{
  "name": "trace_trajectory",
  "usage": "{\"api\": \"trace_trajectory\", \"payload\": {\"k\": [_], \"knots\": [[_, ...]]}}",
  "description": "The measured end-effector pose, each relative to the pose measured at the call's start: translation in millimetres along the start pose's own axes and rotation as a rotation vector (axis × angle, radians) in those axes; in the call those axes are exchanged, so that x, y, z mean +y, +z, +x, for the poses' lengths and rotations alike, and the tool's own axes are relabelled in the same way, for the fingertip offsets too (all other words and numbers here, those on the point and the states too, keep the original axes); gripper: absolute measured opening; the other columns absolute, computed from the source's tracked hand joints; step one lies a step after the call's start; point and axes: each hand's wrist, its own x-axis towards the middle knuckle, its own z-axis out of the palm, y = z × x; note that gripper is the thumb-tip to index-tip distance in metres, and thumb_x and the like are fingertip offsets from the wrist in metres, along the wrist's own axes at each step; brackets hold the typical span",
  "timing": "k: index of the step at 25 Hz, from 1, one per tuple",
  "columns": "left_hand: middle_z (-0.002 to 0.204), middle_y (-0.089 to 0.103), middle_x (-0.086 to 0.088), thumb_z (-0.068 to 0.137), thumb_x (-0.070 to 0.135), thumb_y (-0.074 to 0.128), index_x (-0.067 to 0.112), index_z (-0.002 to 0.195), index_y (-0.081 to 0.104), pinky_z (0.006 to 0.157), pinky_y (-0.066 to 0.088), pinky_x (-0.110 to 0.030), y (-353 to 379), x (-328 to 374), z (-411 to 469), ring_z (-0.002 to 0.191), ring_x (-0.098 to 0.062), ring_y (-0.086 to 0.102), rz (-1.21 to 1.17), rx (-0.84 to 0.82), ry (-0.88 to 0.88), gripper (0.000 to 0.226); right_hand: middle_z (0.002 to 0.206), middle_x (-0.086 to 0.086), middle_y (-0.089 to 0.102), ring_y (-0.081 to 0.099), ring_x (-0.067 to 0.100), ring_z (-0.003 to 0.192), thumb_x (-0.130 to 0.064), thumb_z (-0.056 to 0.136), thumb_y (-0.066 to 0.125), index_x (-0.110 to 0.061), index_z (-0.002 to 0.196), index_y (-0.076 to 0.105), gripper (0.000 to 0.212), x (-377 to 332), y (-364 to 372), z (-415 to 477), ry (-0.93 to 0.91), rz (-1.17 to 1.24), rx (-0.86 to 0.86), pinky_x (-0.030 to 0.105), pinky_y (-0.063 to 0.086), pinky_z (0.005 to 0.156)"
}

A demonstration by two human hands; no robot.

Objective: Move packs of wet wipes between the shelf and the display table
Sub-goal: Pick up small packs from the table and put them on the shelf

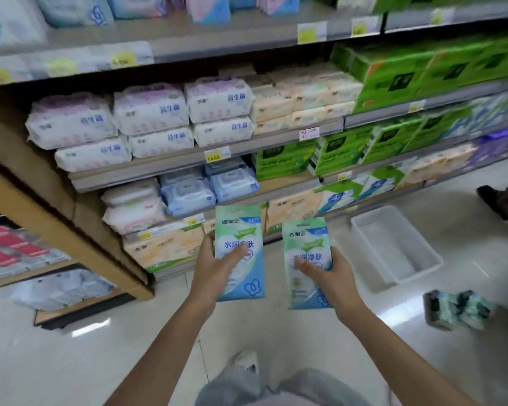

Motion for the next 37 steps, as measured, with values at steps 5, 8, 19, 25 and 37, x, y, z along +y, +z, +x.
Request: {"api": "trace_trajectory", "payload": {"k": [5, 8, 19, 25, 37], "knots": [[0.098, 0.071, 0.004, 0.079, 0.018, 0.074, 0.014, 0.115, 0.053, 0.06, 0.053, -0.018, 59, 52, 79, 0.076, -0.005, 0.07, 0.033, -0.081, 0.094, 0.041, 0.096, 0.014, 0.073, 0.072, 0.022, 0.075, -0.008, 0.076, 0.077, -0.004, 0.105, 0.063, 0.033, -51, -17, 78, -0.046, 0.104, 0.052, 0.028, 0.058, 0.057], [0.1, 0.071, 0.002, 0.079, 0.019, 0.074, 0.013, 0.116, 0.053, 0.064, 0.055, -0.02, 96, 75, 125, 0.08, -0.007, 0.071, 0.019, -0.082, 0.126, 0.043, 0.088, 0.007, 0.075, 0.072, 0.016, 0.069, -0.005, 0.077, 0.075, -0.005, 0.103, 0.063, 0.03, -84, -23, 135, -0.109, 0.124, 0.017, 0.025, 0.055, 0.054], [0.096, 0.073, 0.003, 0.079, 0.011, 0.07, 0.017, 0.11, 0.058, 0.065, 0.055, -0.019, 187, 213, 243, 0.082, -0.008, 0.07, -0.232, 0.199, 0.415, 0.033, 0.088, -0.006, 0.075, 0.072, 0.012, 0.082, -0.008, 0.083, 0.068, -0.016, 0.1, 0.059, 0.02, -287, 9, 321, -0.445, 0.111, -0.399, 0.028, 0.057, 0.066], [0.097, 0.073, 0.007, 0.071, 0.012, 0.075, 0.019, 0.109, 0.055, 0.072, 0.055, -0.024, 172, 289, 261, 0.089, -0.01, 0.069, -0.248, 0.204, 0.67, 0.043, 0.097, -0.006, 0.069, 0.065, 0.012, 0.096, -0.004, 0.09, 0.057, -0.019, 0.104, 0.057, 0.021, -365, 80, 347, -0.625, 0.263, -0.641, 0.028, 0.055, 0.084], [0.12, 0.064, -0.004, 0.081, 0.039, 0.069, 0.024, 0.121, 0.059, 0.102, 0.043, -0.051, 158, 344, 342, 0.12, -0.028, 0.055, 0.043, 0.391, 0.935, 0.044, 0.111, -0.008, 0.061, 0.054, 0.001, 0.11, -0.045, 0.096, 0.041, -0.02, 0.119, 0.051, 0.036, -395, 161, 375, -0.95, 0.004, -0.567, 0.02, 0.041, 0.098]]}}
